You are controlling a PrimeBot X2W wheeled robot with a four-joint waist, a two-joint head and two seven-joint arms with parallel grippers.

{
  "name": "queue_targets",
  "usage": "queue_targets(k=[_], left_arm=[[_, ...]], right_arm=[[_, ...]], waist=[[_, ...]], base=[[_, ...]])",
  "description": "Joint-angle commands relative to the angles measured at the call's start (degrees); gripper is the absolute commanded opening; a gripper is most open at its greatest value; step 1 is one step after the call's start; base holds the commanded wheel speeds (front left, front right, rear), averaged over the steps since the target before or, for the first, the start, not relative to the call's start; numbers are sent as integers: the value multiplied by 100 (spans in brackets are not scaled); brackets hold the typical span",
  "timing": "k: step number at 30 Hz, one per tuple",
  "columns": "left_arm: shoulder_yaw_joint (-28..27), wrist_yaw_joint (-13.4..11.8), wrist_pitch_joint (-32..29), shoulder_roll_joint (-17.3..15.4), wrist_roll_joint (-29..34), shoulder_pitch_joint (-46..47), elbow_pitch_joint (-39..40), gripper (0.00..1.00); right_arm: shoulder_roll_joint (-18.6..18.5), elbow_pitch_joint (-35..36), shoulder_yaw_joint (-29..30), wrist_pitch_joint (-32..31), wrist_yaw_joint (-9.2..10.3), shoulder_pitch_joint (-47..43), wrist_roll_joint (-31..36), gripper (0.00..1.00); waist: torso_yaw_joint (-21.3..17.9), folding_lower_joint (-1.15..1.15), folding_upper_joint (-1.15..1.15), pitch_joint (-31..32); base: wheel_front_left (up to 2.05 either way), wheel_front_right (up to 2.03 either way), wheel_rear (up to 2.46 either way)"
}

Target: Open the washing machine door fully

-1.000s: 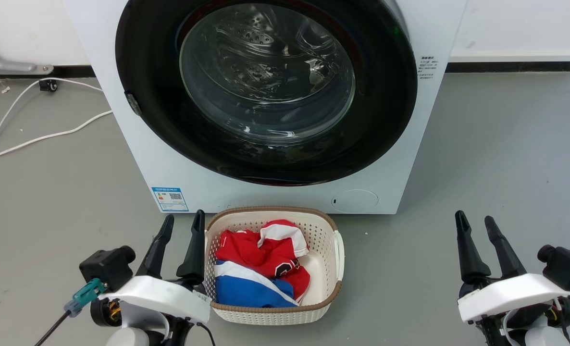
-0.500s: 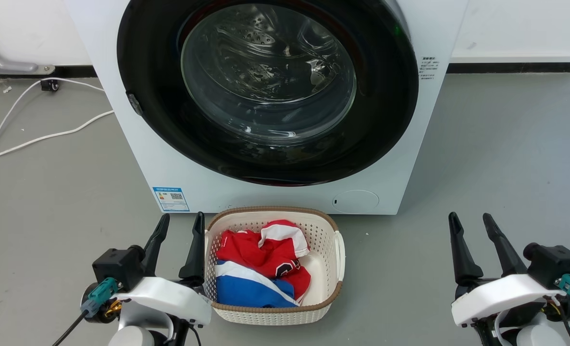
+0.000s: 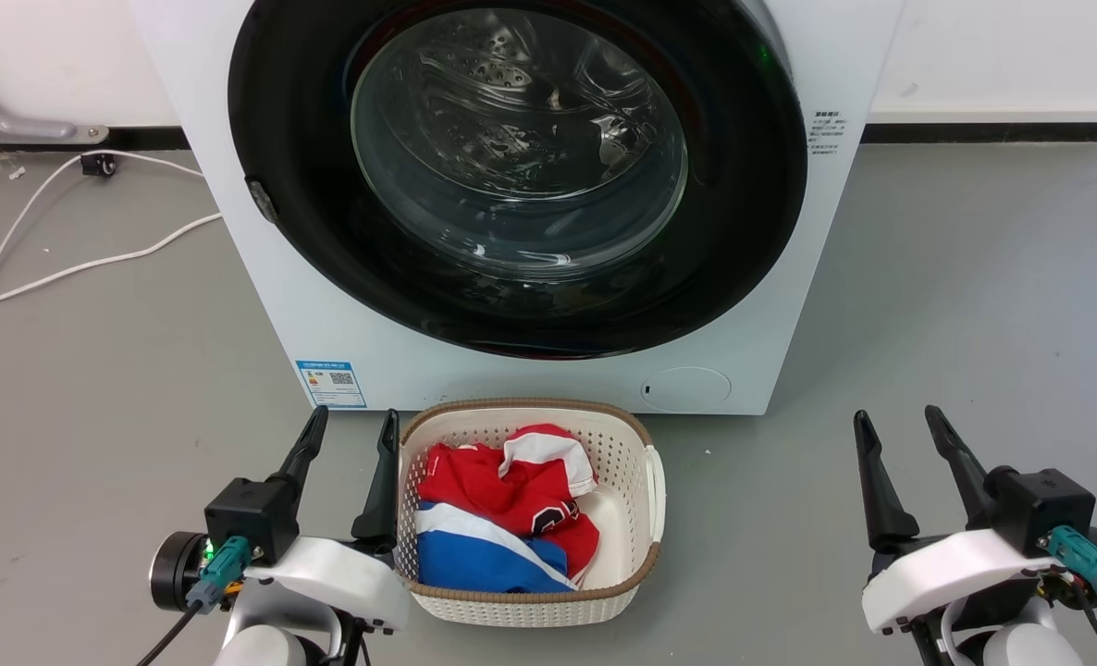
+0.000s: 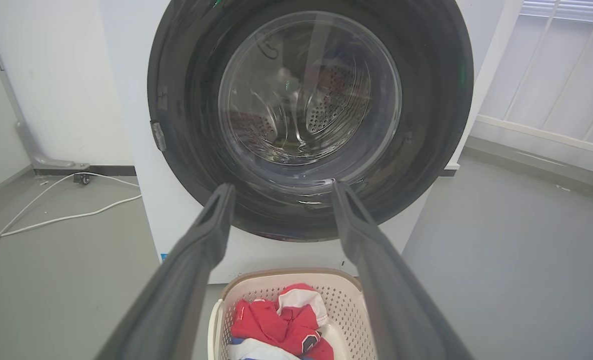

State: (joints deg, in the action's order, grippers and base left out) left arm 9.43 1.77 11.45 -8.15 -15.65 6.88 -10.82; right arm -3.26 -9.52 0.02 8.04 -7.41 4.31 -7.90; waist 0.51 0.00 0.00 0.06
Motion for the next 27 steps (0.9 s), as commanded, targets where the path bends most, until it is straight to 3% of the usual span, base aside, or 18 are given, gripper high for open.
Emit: queue_targets(k=[1,12,27], left_arm=[[27,-26,55,-31,132,90,17,100],[-22,-40,182,10,522,91,-49,100],[-343,219,342,226,869,90,-237,100]], right_arm=[[15,49,-3,25,-10,19,138,100],[32,67,28,71,-11,-27,607,100],[43,49,0,159,-7,-87,650,100]], waist=[[2,0,0,0],[18,0,0,11],[39,0,0,-2]], base=[[0,0,0],[0,0,0],[0,0,0]])
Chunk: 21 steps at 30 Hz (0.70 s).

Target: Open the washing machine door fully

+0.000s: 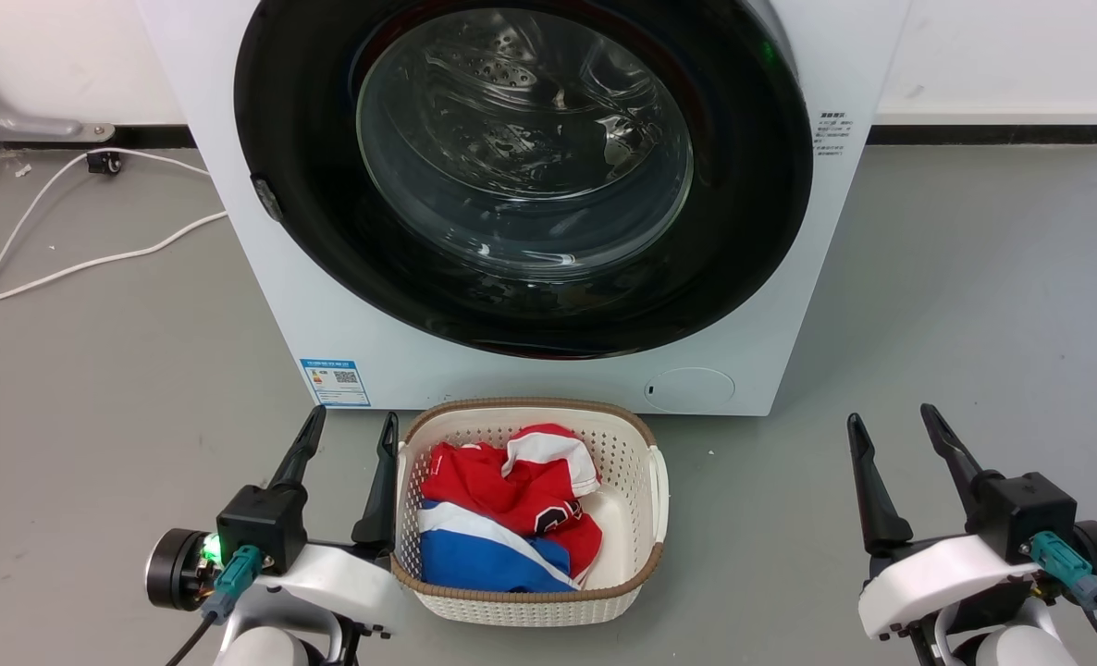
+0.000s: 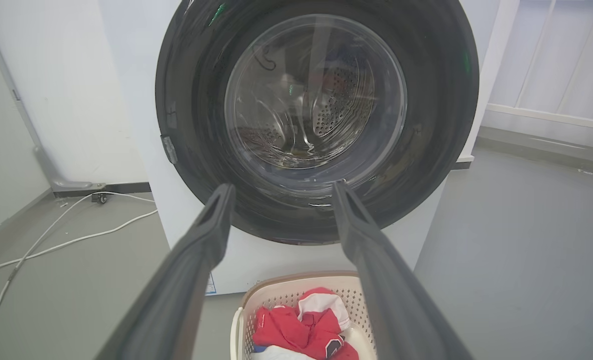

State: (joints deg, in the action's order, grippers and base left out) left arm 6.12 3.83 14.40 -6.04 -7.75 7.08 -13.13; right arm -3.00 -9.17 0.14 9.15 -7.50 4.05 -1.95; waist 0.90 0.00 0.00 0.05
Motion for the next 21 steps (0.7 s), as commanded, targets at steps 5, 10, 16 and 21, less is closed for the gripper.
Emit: queue_targets(k=[5,10,16,21], left_arm=[[-76,84,94,63,253,63,-72,100],[-142,134,87,104,233,70,-102,100],[-223,190,86,160,242,78,-140,100],[-276,221,81,189,261,93,-169,100]], right_arm=[[20,-2,-25,99,1,-70,156,100],[20,-25,-4,99,1,-67,-25,100],[20,-56,11,104,1,-43,-145,100],[20,-87,21,129,1,-9,-149,100]], waist=[[0,0,0,-2],[-1,0,0,-7],[-1,0,0,-18],[7,0,0,-28]], base=[[0,0,0],[0,0,0],[0,0,0],[0,0,0]])
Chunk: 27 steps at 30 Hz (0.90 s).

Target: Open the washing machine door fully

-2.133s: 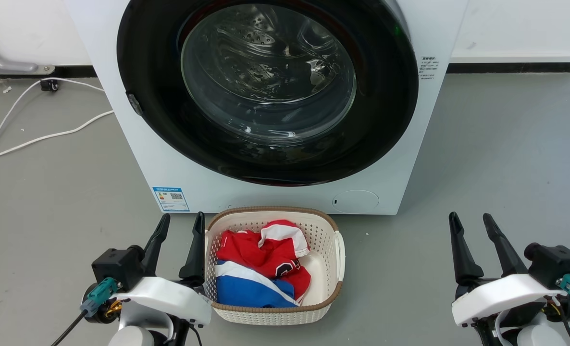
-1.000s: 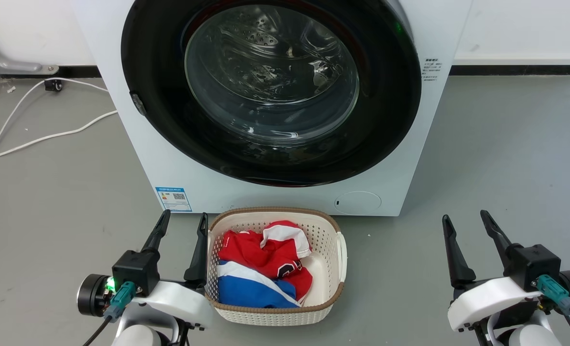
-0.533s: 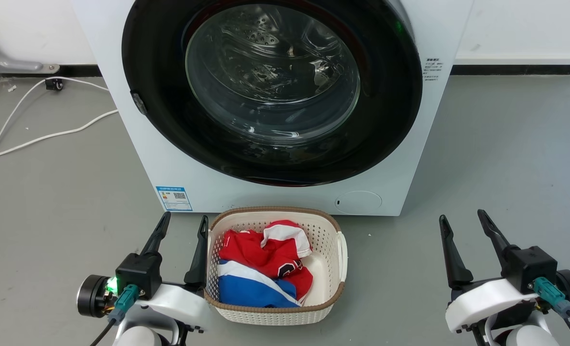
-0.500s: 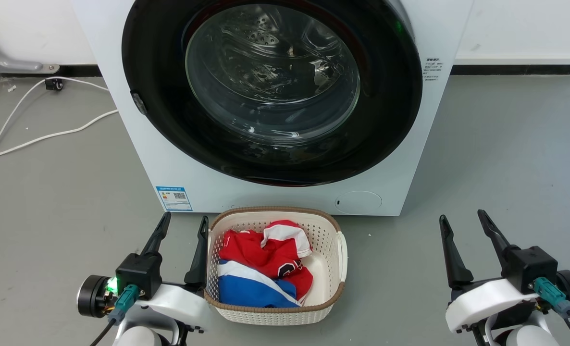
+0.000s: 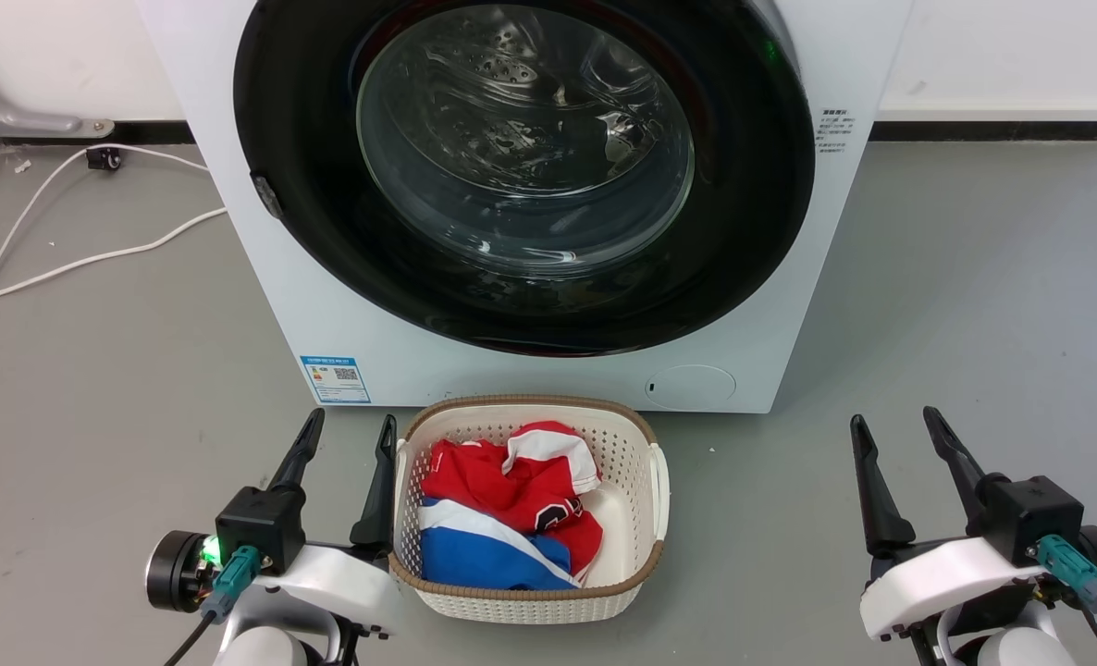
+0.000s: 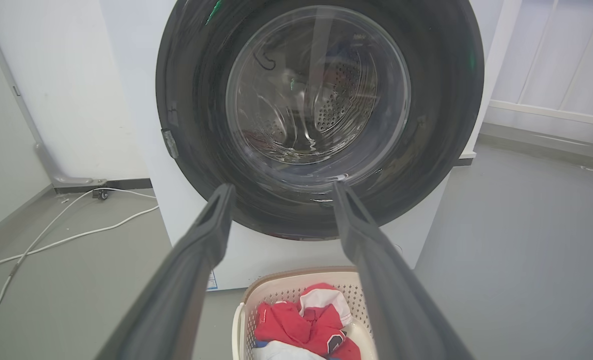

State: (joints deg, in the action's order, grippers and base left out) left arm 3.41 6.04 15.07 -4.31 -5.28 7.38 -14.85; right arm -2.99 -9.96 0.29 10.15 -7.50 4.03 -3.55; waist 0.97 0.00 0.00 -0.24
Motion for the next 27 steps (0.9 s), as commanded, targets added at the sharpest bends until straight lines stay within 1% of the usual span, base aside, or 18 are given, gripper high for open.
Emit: queue_targets(k=[1,6,7,8,12,16,18,20,22,23,24,27], left_arm=[[-14,1,14,21,23,67,0,100],[-62,30,14,37,54,62,-19,100],[-70,33,14,40,57,61,-20,100],[-76,41,14,42,58,62,-21,100],[-106,52,14,53,66,64,-13,100],[-142,71,14,67,70,60,12,100],[-158,77,14,74,60,61,30,100],[-167,84,14,81,57,64,37,100],[-171,80,14,91,56,67,42,100],[-176,83,14,94,50,70,44,100],[-180,86,14,98,40,70,41,100],[-198,91,14,109,3,87,56,100]], right_arm=[[19,-10,5,32,1,-4,12,100],[19,-26,-5,37,1,5,-15,100],[19,-33,-9,26,1,8,-38,43],[19,-39,-19,23,1,12,-65,0],[19,-53,-95,17,1,19,-239,0],[16,-71,-232,-55,1,31,-621,0],[16,-76,-226,-66,1,35,-926,0],[17,-109,-216,-114,1,19,-1782,0],[14,-137,-126,-187,1,12,-2405,0],[14,-164,-87,-222,1,11,-2868,0],[15,-190,-32,-259,1,20,-3155,0],[14,-282,180,-395,1,104,-4282,0]], waist=[[1,0,0,-1],[5,0,0,-1],[5,0,0,-3],[7,0,0,-3],[9,0,0,-8],[-1,0,0,-14],[-1,0,0,-18],[1,0,0,-24],[3,0,0,-32],[3,0,0,-37],[0,0,0,-42],[-23,0,0,-95]], base=[[0,0,0],[0,0,0],[0,0,0],[0,0,0],[0,0,0],[0,0,0],[0,0,0],[0,0,0],[0,0,0],[0,0,0],[0,0,0],[0,0,0]])
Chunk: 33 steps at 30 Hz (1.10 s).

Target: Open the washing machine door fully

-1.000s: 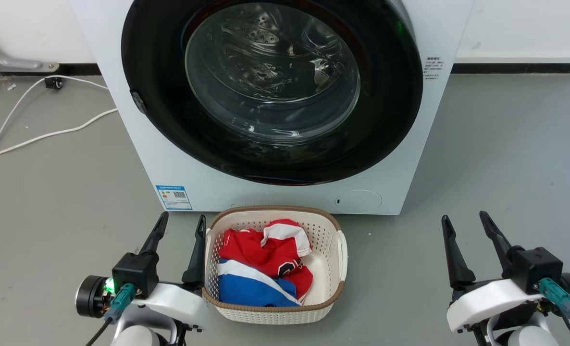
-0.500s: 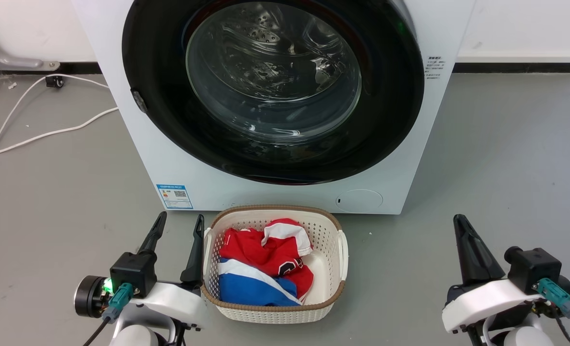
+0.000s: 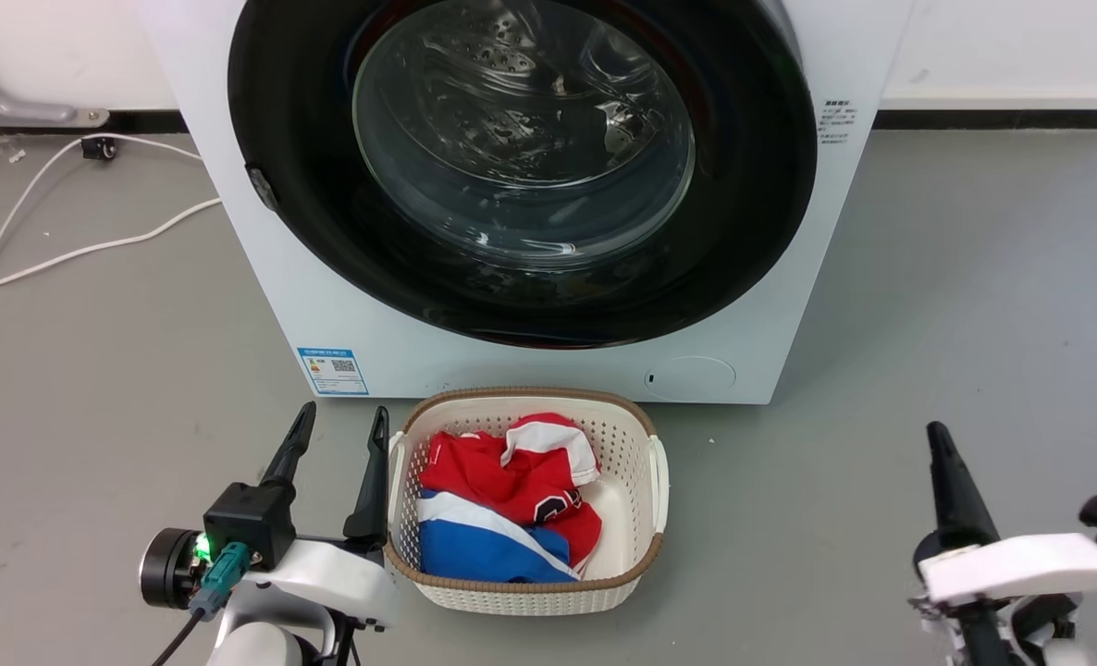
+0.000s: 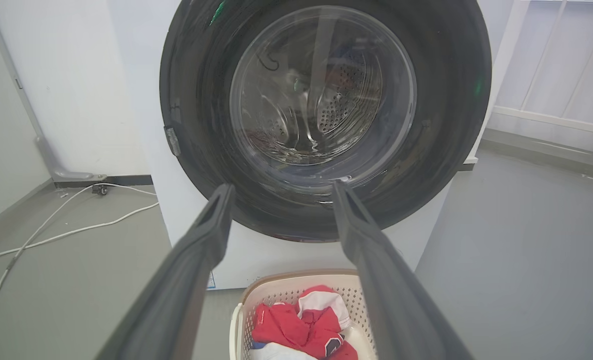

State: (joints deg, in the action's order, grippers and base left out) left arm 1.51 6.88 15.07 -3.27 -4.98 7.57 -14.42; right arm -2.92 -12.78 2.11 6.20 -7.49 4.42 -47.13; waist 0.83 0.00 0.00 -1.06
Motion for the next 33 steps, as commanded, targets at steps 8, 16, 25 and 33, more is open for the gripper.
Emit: queue_targets(k=[8,16,25,33], left_arm=[[-6,20,14,23,-89,228,113,100],[-4,37,14,34,-117,498,268,100],[27,44,14,38,-124,951,485,100],[195,54,14,38,-192,1299,686,100]], right_arm=[[-15,-411,844,-596,0,596,-2639,0],[-515,-1221,1689,-1385,0,1803,-4095,0],[-1266,-2342,1587,-2248,0,3777,-4524,0],[-1785,-3015,974,-3182,-1,5361,-4374,0]], waist=[[-80,0,0,-342],[-107,0,0,-897],[6,0,0,-1691],[227,0,0,-2240]], base=[[0,0,0],[0,0,0],[0,0,0],[0,0,0]])
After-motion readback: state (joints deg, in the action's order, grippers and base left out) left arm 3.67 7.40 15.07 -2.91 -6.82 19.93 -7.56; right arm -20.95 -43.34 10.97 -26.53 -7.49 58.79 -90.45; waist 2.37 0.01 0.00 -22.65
